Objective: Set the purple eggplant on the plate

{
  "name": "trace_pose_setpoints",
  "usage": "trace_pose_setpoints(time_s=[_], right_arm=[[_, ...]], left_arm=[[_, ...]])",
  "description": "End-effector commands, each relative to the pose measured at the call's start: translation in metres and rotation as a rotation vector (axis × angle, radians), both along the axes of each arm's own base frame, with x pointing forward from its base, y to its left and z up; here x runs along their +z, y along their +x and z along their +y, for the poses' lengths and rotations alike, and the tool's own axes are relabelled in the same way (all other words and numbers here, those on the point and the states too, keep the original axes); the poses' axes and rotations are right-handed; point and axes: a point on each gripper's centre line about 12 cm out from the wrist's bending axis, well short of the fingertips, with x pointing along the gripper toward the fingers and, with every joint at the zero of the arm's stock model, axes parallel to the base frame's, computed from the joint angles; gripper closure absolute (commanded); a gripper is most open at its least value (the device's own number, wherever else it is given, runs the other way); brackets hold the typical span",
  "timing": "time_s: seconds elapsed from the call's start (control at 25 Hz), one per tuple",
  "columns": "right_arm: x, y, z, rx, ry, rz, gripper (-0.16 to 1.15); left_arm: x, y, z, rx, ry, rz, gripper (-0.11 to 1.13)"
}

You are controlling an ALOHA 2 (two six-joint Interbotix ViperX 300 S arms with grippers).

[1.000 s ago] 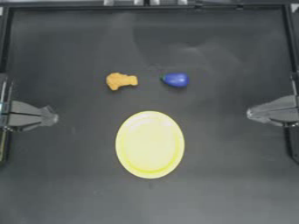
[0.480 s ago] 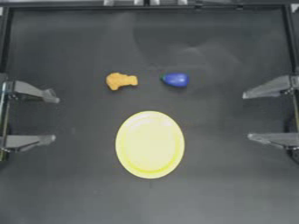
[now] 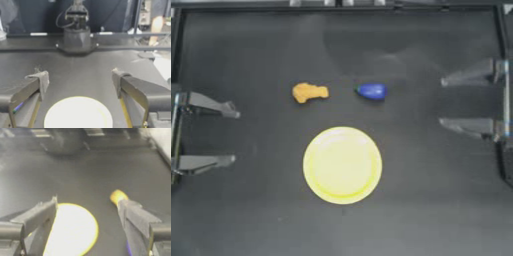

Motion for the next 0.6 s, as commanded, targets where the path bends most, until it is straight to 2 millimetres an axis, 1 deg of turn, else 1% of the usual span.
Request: trace_pose_setpoints(time_s=[0.04, 0.36, 0.6], right_arm=[[0.014, 0.008, -0.015, -0.052, 0.023, 0.094, -0.02], [0.009, 0.043, -0.046, -0.083, 0.026, 0.349, -0.02], [0.000, 0.069, -0.072, -0.064, 0.047, 0.457, -0.02]], left_arm=[[0.006, 0.005, 0.004, 0.018, -0.006, 0.003, -0.01], [0.002, 0.007, 0.007, 0.035, -0.013, 0.024, -0.01], [-0.002, 0.012, 0.010, 0.046, -0.016, 0.047, -0.01]])
